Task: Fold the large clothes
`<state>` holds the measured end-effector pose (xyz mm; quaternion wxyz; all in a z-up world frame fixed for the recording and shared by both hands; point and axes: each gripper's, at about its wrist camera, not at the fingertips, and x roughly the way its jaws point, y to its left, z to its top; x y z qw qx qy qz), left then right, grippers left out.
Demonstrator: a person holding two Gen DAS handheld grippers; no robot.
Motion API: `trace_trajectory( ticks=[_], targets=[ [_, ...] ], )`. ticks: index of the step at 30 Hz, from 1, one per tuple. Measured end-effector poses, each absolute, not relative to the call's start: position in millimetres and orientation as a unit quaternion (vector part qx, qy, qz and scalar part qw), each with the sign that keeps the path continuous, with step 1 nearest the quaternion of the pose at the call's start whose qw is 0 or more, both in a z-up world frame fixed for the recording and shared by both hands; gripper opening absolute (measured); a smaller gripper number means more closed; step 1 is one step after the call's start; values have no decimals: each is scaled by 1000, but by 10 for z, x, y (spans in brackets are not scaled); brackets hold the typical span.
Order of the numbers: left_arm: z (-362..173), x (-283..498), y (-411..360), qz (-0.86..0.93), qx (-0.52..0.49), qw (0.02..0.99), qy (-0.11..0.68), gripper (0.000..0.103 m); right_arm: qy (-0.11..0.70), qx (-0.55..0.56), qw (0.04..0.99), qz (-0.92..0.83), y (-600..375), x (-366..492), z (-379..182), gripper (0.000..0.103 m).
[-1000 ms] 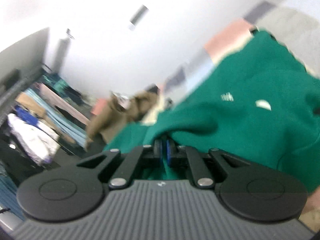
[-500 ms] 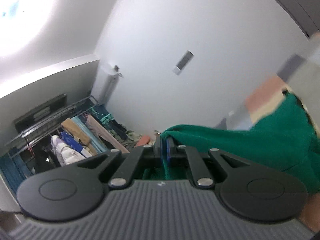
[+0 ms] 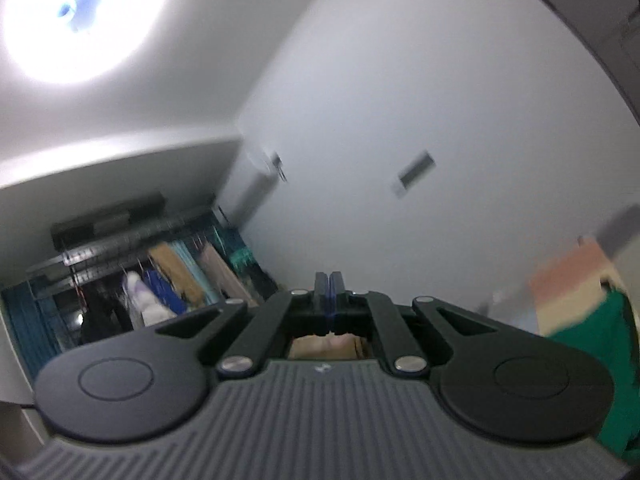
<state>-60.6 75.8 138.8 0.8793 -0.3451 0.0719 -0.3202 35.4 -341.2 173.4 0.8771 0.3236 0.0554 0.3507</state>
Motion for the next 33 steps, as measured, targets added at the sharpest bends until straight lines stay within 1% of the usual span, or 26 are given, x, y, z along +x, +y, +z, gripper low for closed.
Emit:
trace_trajectory(
  ticks=[3,7,8,10,11,12,13,16,18,20,23,26,29,33],
  targets=[
    [1212,-606,685,-310,-346,881,87,7,110,328,874,341,-3234,251,1407,7],
    [1088,-600,815,-303,-371,873,89,7,194,354,854,330,-2954,22,786,7],
    [1079,-597,845,-301,-373,873,89,7,214,364,845,328,-2879,-57,628,9],
    [1071,-622,892,-298,-376,873,91,7,252,380,831,318,-2764,-196,381,24],
    [1064,-602,915,-297,-377,873,93,7,268,397,819,315,-2733,-273,254,42],
    [1057,-588,932,-296,-377,873,95,7,280,418,806,313,-2707,-336,132,62],
    [1053,-579,954,-295,-376,873,96,7,292,438,793,308,-2678,-396,28,68],
    [1062,-615,966,-295,-381,871,98,7,316,476,770,284,-2602,-594,-235,72],
    [1042,-535,971,-295,-384,869,98,7,343,523,738,251,-2546,-690,-435,85],
    [1030,-512,977,-294,-388,868,98,7,365,578,697,217,-2513,-719,-634,86],
    [1020,-490,983,-289,-389,869,99,7,385,602,682,154,-2426,-712,-788,87],
    [1043,-524,977,-279,-398,868,100,7,369,661,643,117,-2382,-690,-912,87],
    [1030,-531,1011,-267,-414,864,100,7,336,708,615,83,-2339,-674,-976,94],
    [967,-553,1076,-247,-430,863,99,7,353,744,565,38,-2271,-544,-1174,94]
  ],
)
